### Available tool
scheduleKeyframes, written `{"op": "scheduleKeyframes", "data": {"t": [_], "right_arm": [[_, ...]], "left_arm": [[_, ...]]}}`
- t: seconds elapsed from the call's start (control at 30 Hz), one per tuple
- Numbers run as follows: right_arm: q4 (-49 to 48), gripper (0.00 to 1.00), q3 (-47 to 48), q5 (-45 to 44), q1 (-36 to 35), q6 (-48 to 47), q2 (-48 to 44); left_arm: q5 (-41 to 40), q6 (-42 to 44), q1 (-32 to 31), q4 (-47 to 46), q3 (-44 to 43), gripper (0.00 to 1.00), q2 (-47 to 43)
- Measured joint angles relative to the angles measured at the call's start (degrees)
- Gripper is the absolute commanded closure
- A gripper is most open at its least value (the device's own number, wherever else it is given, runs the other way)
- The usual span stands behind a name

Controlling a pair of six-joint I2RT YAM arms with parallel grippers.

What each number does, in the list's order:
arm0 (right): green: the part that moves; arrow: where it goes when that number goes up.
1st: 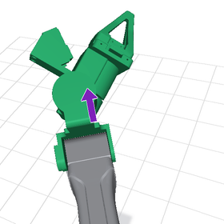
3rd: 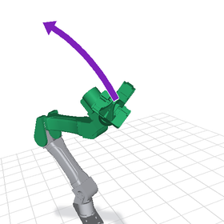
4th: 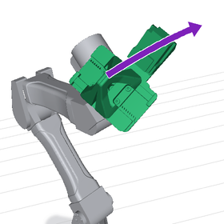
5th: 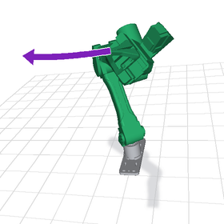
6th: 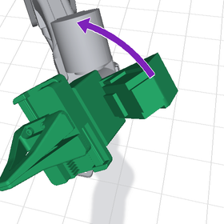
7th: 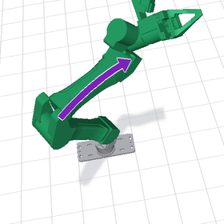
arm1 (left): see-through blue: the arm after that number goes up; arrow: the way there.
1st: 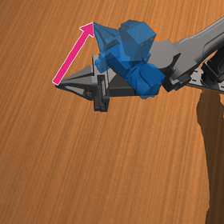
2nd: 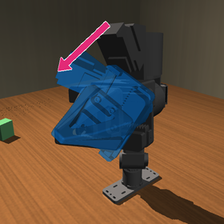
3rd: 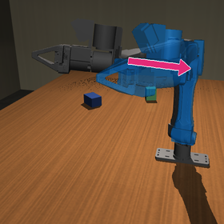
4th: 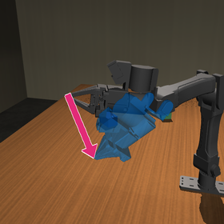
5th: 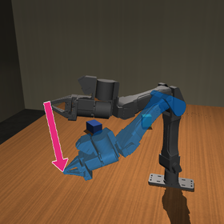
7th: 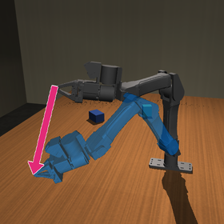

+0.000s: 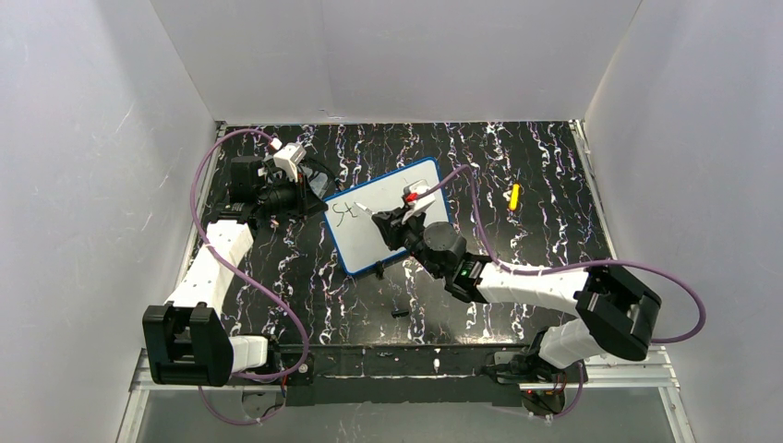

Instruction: Write a sentence on the whiteboard

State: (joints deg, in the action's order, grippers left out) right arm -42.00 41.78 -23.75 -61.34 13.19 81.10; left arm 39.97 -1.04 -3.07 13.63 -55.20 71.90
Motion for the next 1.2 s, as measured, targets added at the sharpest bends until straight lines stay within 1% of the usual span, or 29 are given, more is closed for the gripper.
{"op": "scheduleKeyframes", "data": {"t": [0.33,0.83,1.2], "right_arm": [[-0.2,0.99,1.2,0.8,0.6,-0.2,2.9],[-0.2,0.99,1.4,-0.4,0.6,0.1,2.9],[-0.7,0.99,-1.7,0.0,0.6,1.9,2.0]], "left_arm": [[0.0,0.0,0.0,0.0,0.0,1.00,0.0],[-0.1,0.0,0.0,0.0,0.0,1.00,0.0],[-0.2,0.0,0.0,0.0,0.1,1.00,0.0]]}}
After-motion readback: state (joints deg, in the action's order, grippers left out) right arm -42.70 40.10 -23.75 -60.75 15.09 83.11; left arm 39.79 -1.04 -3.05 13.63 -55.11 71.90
